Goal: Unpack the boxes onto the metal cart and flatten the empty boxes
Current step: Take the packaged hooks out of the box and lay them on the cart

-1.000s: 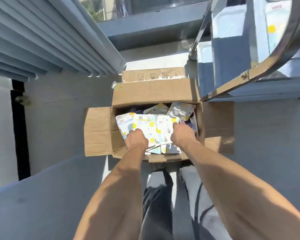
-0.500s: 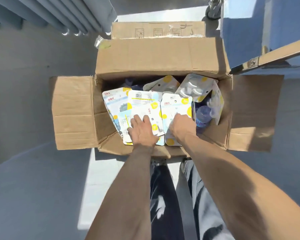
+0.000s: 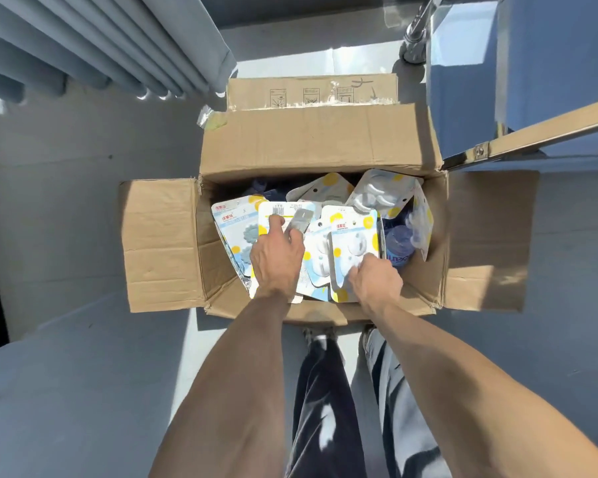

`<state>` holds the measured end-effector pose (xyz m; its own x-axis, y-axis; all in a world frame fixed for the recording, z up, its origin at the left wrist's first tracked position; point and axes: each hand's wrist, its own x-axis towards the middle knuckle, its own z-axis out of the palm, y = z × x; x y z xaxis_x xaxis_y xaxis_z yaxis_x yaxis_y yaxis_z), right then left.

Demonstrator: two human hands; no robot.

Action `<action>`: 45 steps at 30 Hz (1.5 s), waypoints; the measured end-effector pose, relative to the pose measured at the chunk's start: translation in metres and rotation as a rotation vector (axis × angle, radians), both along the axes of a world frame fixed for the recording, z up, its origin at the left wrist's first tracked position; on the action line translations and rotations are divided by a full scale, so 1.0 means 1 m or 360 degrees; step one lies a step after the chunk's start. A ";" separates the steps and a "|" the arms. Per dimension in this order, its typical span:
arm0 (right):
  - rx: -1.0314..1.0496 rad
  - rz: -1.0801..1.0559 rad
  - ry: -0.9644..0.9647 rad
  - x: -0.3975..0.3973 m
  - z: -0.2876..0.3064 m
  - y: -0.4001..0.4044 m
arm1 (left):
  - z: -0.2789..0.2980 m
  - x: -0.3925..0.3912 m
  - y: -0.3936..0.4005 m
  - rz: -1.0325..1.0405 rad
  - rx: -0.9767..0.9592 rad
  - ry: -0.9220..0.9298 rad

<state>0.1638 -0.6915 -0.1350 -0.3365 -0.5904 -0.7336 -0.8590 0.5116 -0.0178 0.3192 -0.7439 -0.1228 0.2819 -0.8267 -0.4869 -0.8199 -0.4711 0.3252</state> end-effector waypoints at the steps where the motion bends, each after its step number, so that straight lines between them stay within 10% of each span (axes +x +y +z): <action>1: -0.0042 0.0005 -0.0043 -0.002 -0.001 0.002 | -0.002 0.003 -0.003 0.0048 0.0016 -0.0034; 6: -0.0182 0.0225 -0.0131 -0.009 -0.004 0.002 | -0.020 0.028 0.004 0.0008 -0.0057 -0.0685; 15: 0.0080 0.0546 -0.0145 0.000 -0.015 -0.005 | -0.041 0.008 0.046 0.0177 0.0693 -0.0339; 34: 0.0020 0.1384 -0.0129 -0.001 -0.010 -0.011 | -0.066 -0.008 -0.004 0.0049 0.0237 -0.0612; 41: -0.0173 0.1288 -0.0074 -0.009 -0.016 -0.006 | -0.070 0.000 0.002 -0.0098 0.0411 -0.0742; 45: -0.0142 0.0560 0.0022 -0.010 -0.011 0.000 | -0.048 0.002 0.002 -0.0020 0.0348 -0.0702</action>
<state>0.1541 -0.6919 -0.1458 -0.1106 -0.7332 -0.6709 -0.9827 0.1815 -0.0363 0.3215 -0.7418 -0.1704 0.4908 -0.7234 -0.4857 -0.8634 -0.4785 -0.1597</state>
